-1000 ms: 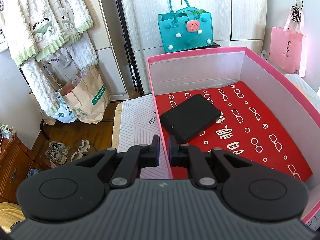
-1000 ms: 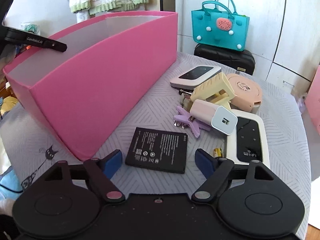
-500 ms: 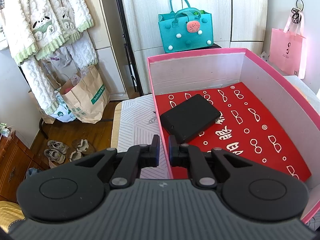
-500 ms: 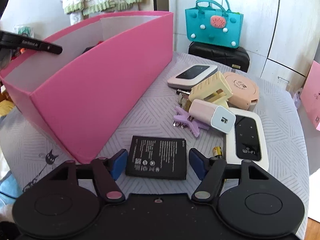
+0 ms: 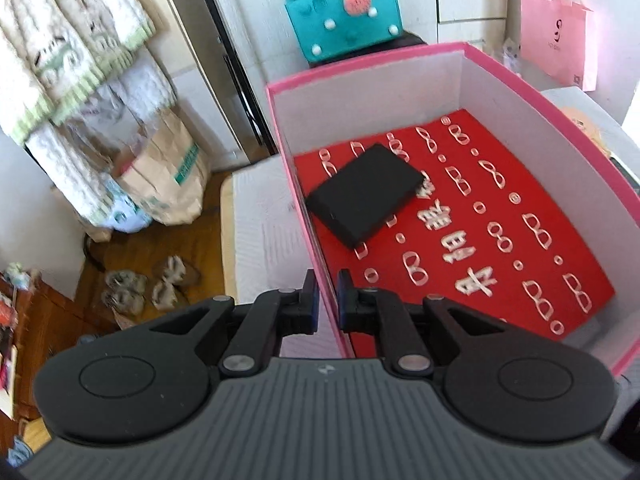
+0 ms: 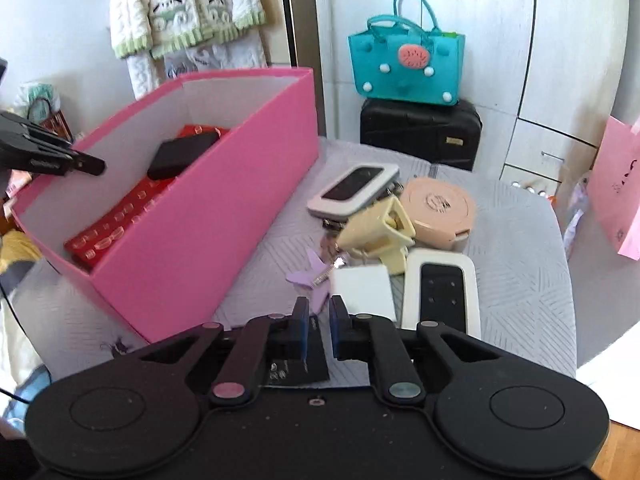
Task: Organize rigid objects
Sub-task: 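Move the right gripper back and grasp the black phone battery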
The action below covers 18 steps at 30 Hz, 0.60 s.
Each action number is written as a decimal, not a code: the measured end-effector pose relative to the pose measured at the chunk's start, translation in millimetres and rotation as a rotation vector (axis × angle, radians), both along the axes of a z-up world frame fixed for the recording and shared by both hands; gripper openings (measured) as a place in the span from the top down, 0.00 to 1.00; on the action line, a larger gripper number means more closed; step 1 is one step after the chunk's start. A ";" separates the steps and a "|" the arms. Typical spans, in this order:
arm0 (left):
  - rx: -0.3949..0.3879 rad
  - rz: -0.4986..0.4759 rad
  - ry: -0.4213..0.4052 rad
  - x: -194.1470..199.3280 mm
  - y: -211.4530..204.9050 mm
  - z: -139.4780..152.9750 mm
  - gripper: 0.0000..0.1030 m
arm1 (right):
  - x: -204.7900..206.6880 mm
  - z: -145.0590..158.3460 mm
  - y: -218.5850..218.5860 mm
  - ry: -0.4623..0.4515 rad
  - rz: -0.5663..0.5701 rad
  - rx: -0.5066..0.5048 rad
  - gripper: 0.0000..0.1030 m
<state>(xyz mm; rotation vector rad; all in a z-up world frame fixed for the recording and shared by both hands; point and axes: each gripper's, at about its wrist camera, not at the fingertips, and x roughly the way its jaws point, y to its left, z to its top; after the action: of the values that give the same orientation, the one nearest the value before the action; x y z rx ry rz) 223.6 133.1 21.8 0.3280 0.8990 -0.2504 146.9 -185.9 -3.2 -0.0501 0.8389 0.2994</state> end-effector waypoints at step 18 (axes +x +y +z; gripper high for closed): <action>0.000 -0.015 0.054 -3.2 1.2 -5.6 0.92 | 9.5 -35.5 29.2 0.114 0.215 -0.084 0.28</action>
<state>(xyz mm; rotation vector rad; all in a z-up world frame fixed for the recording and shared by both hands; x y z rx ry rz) 220.4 134.4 16.1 0.3293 0.9502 -0.2745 156.4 -156.6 -38.7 -0.2042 0.9609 0.4727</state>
